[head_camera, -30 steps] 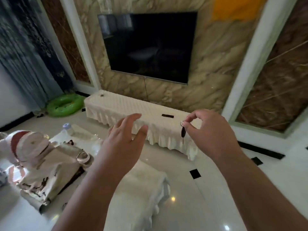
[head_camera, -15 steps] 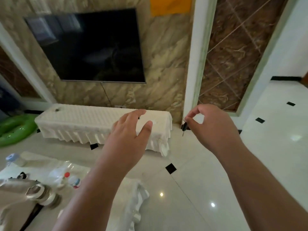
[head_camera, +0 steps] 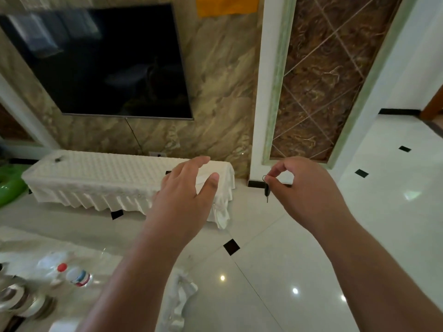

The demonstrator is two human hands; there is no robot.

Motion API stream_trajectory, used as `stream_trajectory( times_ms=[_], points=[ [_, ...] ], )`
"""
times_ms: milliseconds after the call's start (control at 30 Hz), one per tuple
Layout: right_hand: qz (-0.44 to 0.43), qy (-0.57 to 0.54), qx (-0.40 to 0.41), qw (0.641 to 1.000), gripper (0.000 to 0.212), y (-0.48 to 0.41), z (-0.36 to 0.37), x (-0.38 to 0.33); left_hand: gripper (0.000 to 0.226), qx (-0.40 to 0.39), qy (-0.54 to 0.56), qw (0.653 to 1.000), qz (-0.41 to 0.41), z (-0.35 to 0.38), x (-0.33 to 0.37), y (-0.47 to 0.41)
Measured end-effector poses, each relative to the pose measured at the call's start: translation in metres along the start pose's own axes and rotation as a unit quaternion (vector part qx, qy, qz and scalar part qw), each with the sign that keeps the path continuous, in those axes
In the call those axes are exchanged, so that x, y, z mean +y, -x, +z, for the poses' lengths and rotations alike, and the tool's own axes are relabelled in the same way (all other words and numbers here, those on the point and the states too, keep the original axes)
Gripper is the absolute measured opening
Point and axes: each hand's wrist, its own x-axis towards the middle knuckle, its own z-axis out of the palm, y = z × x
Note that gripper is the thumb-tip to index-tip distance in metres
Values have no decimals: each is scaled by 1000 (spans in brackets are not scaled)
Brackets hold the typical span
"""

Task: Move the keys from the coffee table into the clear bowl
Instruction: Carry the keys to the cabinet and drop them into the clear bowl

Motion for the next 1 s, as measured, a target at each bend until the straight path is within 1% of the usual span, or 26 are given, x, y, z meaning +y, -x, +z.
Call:
stream_trajectory(
  times_ms=[267,533,800,900,1000],
  points=[
    [9,7,-16,1000,8,-59,33,10,46,-20,9,999,-28,19,-28,-66],
    [20,5,-16,1000,7,-158,68,-8,44,-25,26,999,-27,22,-66,-174],
    [-7,11,-14,1000,7,-245,120,-40,46,-17,19,999,-32,0,-112,-252],
    [-23,3,-30,999,6,-267,139,-56,47,-4,11,999,-49,-12,-129,-266],
    [-48,-22,-42,998,11,-291,161,-73,47,8,-4,996,-83,-23,-144,-280]
  ],
)
